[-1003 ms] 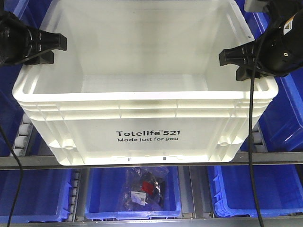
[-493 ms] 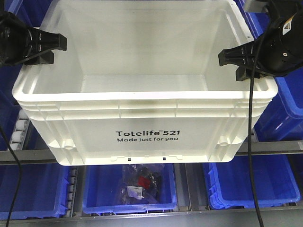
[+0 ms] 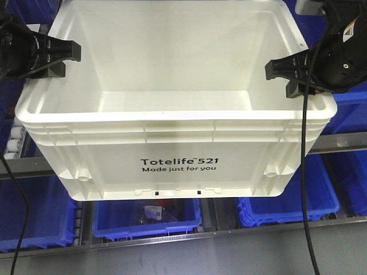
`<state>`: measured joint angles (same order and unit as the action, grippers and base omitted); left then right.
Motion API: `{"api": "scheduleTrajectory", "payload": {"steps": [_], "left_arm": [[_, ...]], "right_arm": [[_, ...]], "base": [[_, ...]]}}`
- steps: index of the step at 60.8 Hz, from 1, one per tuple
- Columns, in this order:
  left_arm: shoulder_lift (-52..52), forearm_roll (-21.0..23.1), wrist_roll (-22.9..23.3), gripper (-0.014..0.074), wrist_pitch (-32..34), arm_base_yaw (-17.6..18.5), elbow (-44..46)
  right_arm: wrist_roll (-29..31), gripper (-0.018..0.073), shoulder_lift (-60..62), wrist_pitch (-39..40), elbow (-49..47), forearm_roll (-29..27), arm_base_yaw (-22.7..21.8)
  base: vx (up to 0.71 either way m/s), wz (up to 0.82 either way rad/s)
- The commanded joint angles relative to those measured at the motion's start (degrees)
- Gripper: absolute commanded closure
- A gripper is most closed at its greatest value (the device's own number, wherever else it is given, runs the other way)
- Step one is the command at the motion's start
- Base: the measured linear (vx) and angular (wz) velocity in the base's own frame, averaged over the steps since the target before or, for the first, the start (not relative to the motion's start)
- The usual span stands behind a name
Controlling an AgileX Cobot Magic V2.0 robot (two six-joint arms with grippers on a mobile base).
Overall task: Move bin from left to right shelf
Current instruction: 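Hold the tote raised with both grippers while the base backs away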
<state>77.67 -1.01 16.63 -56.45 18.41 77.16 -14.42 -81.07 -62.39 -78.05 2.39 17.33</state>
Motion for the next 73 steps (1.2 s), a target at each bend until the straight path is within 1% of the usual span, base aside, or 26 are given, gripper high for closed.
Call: {"api": "scheduleTrajectory", "payload": {"steps": [1,43,73], "left_arm": [[-2.40,-2.98,-1.92,0.0605,5.50,0.07,2.27],[-2.52,-2.98,-1.92,0.0605,5.50,0.07,2.27],[-2.51,-2.98,-1.92,0.0604,5.50,0.07,2.27]], "right_arm": [[0.89,0.0536,2.84,5.91,-2.09,2.05,-0.31],[0.89,0.0536,2.84,5.91,-2.09,2.05,-0.31],[0.89,0.0536,2.84,5.91,-2.09,2.05,-0.31]], "base": [[-0.20,-0.10],[-0.18,-0.10],[-0.07,-0.25]]}}
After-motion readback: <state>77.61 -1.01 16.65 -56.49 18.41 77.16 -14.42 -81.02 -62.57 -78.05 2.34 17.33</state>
